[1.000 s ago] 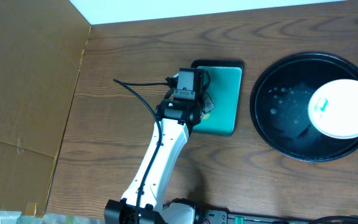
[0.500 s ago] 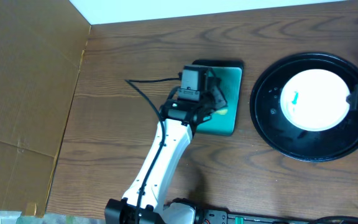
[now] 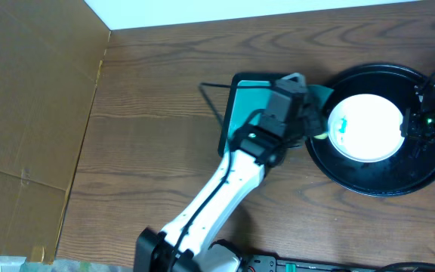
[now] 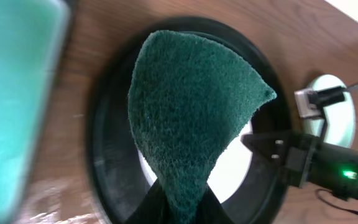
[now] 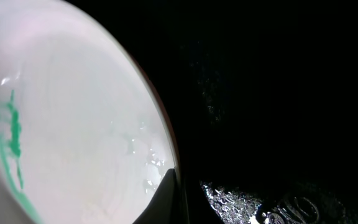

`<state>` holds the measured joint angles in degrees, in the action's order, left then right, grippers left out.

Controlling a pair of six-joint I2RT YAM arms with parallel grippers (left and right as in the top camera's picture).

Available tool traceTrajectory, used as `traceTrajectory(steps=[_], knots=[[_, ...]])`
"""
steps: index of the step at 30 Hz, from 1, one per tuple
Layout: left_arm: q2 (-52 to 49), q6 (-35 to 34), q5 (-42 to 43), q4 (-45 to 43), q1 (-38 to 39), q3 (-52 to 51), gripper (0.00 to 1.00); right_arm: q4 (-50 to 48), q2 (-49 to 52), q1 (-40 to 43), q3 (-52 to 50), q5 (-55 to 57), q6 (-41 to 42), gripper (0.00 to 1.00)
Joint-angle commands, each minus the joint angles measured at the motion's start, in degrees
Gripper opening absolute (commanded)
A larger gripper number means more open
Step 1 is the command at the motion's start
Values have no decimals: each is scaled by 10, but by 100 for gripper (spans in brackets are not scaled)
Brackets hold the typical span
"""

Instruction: Clean dirty plates on tray and stack at the side

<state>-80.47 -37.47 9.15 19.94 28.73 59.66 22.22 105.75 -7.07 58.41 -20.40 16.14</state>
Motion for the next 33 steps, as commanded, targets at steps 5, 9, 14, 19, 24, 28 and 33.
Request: traceTrajectory(steps=[5, 9, 14, 19, 24, 28, 33], knots=[[-116, -61, 5, -97, 52, 0, 7, 3, 15, -12, 7, 4, 10, 1], [-161, -83, 5, -145, 70, 0, 7, 3, 15, -19, 7, 4, 10, 1], [-198, -83, 5, -176, 87, 0, 8, 2, 15, -23, 7, 5, 10, 1], [-231, -83, 5, -203, 95, 0, 7, -2, 15, -24, 7, 5, 10, 1], [-269, -93, 1, -244, 96, 0, 7, -4, 15, -24, 7, 5, 10, 1], [-298, -94, 0, -262, 96, 0, 8, -4, 15, -24, 7, 5, 10, 1], [-335, -93, -67, -240, 96, 0, 7, -4, 15, -24, 7, 5, 10, 1]])
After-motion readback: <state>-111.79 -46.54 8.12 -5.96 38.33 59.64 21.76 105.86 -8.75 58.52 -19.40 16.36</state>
